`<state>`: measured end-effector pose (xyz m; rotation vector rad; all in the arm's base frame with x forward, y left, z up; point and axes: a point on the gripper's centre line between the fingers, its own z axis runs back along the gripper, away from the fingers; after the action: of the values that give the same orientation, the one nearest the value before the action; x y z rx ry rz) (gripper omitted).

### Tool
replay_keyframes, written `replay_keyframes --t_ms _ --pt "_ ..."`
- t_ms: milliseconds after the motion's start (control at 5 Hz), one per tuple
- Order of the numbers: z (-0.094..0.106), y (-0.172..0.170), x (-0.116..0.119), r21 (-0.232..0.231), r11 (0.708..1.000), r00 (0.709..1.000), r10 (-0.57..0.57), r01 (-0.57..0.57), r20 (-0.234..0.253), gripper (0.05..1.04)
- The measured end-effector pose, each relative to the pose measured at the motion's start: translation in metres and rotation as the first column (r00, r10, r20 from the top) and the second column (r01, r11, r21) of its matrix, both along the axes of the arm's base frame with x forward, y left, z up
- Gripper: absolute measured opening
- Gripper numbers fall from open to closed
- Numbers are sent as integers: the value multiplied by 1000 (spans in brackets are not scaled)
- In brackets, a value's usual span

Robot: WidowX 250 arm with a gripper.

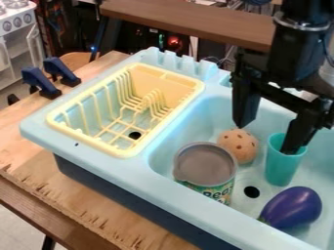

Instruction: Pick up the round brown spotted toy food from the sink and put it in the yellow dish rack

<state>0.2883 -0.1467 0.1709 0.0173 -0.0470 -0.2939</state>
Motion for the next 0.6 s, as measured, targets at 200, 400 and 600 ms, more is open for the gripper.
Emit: replay_keyframes --t_ms 200,400,600 --pt "0 14 5 12 1000 1000 27 -27 -5 1007" --pt "1 31 12 12 998 998 62 -62 -4 1007" --pt "5 44 21 3 996 996 89 -89 10 1007"
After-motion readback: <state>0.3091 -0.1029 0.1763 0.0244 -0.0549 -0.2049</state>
